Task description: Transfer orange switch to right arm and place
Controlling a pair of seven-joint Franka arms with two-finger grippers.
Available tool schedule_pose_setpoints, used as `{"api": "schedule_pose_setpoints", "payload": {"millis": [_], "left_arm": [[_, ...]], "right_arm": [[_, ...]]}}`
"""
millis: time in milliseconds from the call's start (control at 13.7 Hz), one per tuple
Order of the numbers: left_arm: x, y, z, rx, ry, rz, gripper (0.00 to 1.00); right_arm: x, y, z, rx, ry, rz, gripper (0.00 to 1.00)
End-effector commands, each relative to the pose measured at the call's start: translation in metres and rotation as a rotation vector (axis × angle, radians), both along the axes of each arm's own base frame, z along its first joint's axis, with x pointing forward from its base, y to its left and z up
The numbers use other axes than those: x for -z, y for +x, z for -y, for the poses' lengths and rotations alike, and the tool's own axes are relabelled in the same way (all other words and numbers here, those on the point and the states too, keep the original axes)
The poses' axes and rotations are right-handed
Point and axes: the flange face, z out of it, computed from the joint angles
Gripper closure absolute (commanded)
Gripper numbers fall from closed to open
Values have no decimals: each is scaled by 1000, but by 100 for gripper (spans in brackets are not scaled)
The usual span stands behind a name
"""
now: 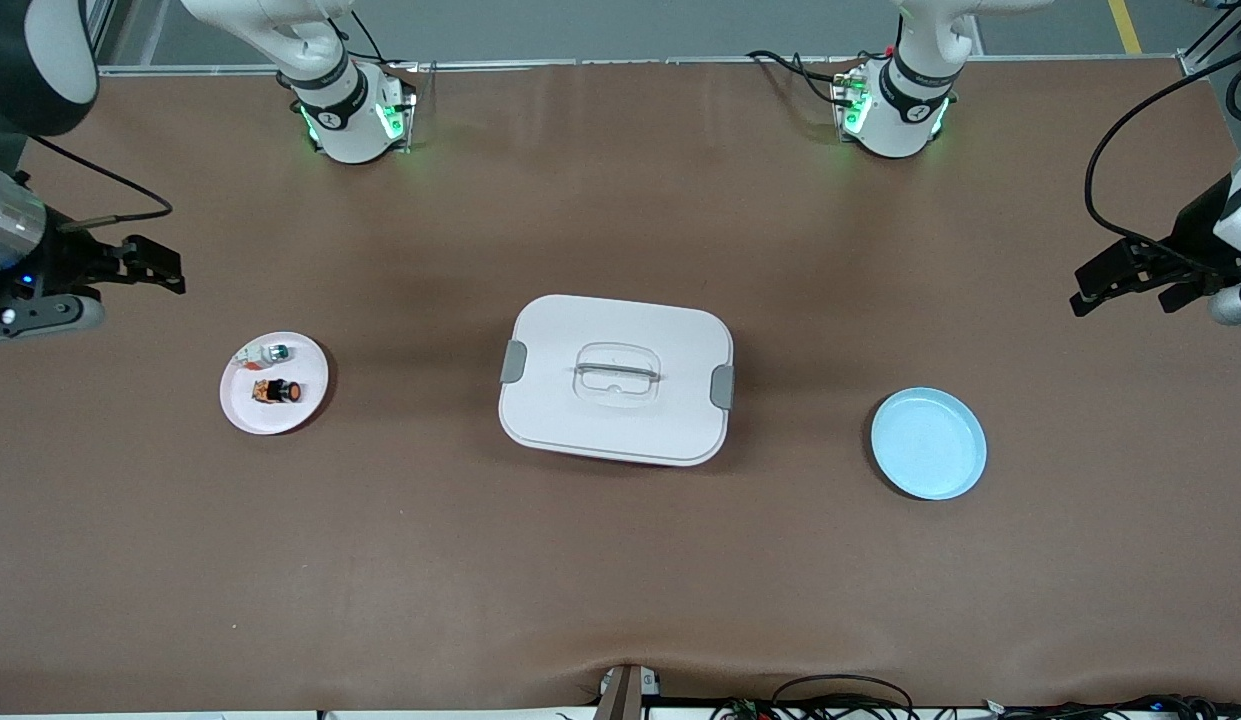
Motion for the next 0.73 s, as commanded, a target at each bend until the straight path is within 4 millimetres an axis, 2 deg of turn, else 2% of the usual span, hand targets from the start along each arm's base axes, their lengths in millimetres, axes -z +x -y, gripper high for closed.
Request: {"api": "schedule_pose_setpoints", "payload": {"millis": [0, 146, 291, 437, 656], "left_arm": [[-6, -2, 0, 13, 22, -5, 0], [-6, -2, 0, 13, 22, -5, 0], [-6, -2, 1, 15, 22, -5, 0], [-6, -3, 2, 12, 22, -14, 0], [-6, -3, 2, 12, 22, -16, 0]], "right_arm": [[-14, 14, 0, 21, -5, -1, 0], [-30, 15, 6, 28, 18, 30, 0], [-25, 8, 15, 43, 21, -26, 0], [-26, 9, 25, 71, 86, -5, 0], [-33, 9, 20, 63, 83, 17, 0]]}}
